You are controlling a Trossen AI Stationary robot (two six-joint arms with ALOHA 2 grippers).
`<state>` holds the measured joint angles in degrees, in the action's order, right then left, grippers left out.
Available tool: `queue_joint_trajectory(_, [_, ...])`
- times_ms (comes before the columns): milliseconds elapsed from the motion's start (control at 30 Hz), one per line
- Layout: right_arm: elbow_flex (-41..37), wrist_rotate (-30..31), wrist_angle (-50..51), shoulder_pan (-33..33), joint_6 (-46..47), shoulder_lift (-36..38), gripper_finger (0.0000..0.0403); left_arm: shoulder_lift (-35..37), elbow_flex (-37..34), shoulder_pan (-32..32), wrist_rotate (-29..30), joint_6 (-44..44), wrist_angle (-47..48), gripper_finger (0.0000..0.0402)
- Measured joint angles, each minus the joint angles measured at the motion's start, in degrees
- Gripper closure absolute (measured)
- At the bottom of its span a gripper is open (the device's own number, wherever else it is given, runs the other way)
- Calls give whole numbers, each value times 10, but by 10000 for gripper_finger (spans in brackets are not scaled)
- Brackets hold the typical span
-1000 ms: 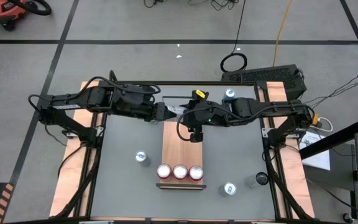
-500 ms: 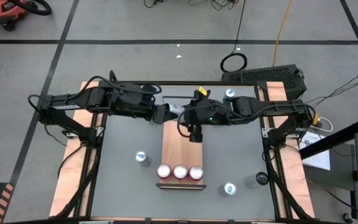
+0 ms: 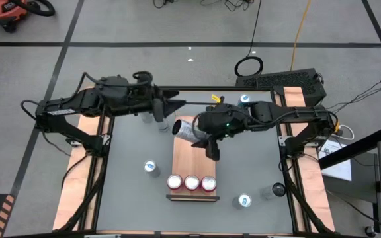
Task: Sort soda cans
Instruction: Put the bottom left white pink soda can on the shelf
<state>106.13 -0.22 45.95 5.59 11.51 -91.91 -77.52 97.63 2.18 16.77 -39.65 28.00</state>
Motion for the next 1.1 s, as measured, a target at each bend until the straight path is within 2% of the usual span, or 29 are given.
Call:
queue_joint_trajectory(267, [0, -98, -10, -40, 20, 69, 185, 5, 0, 0, 0, 105, -32, 13])
queue_joint_trajectory(433, [0, -150, -4, -66, 31, 114, 185, 5, 0, 1, -2, 116, -45, 13])
queue_joint_trajectory(567, [-12, -167, -4, -73, 42, 151, 185, 4, 0, 1, -3, 120, -69, 13])
queue_joint_trajectory(700, [-62, -166, -36, -74, 59, 187, 186, 4, 0, 1, -4, 131, -76, 13])
queue_joint_trajectory(800, [-130, -165, -117, -74, 82, 219, 186, 4, 0, 1, -4, 130, -76, 13])
queue_joint_trajectory(967, [-283, -165, -361, -74, 142, 259, 186, -1, -1, 1, -4, 132, -75, 13])
queue_joint_trajectory(1100, [-383, -160, -550, -74, 191, 262, 186, -7, -1, 1, -4, 135, -78, 13])
